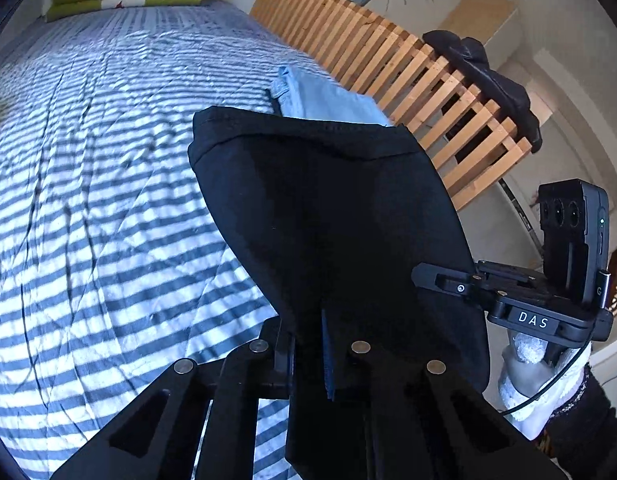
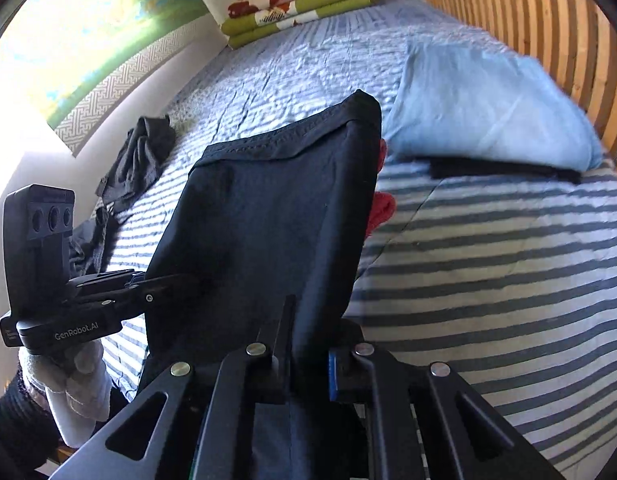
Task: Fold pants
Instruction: 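Lift the black trousers with both tools and carry them over the light-blue garment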
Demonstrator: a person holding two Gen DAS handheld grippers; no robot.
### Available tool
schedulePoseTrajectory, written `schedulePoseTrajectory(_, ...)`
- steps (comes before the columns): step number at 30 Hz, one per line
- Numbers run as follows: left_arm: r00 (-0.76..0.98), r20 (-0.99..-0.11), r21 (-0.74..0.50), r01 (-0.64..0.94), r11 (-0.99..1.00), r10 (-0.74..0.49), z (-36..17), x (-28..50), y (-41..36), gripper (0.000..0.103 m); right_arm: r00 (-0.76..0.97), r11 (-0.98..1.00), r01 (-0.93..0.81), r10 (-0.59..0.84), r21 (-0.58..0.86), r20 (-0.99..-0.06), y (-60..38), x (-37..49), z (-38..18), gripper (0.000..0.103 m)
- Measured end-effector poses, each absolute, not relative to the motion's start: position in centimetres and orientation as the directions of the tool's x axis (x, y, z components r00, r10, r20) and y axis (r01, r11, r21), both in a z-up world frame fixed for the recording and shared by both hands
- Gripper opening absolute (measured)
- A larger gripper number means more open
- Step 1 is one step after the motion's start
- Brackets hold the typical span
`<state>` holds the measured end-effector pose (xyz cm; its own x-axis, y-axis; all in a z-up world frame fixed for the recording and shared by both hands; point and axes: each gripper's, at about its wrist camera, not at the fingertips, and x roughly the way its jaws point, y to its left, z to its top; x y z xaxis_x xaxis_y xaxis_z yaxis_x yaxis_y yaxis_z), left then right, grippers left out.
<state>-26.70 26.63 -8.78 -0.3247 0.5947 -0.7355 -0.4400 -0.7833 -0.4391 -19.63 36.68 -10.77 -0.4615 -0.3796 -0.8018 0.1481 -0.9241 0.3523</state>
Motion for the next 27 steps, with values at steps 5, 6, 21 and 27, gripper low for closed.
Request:
schedulePoseTrajectory(5, -0.349, -0.705, -0.404, -0.518, -0.754, 0.618, -4.8, -29.6, 31.5, 0.009, -0.548, -0.942, 0.109, -0.324, 0.319, -0.771, 39.9, -20.4, -7.2, 0.011)
schedulePoseTrajectory(6, -0.35, -0.701, -0.402, -0.525, -0.75, 0.621, -4.2, -30.5, 32.5, 0.009, -0.565, -0.946, 0.098, -0.309, 0.31, -0.765, 40.6, -20.7, -6.5, 0.011)
schedulePoseTrajectory(21, -0.38, -0.703, -0.309, -0.598, -0.739, 0.601, -3.3, -48.7, 49.9, 0.009, -0.696, -0.986, -0.066, -0.063, 0.151, -0.715, 50.3, -33.6, -3.2, 0.01)
schedulePoseTrajectory(27, -0.365, -0.719, -0.319, -0.583, -0.747, 0.592, -6.9, -54.7, 54.6, 0.009, -0.677, -0.988, -0.109, -0.005, 0.107, -0.736, 53.9, -39.2, -5.6, 0.01)
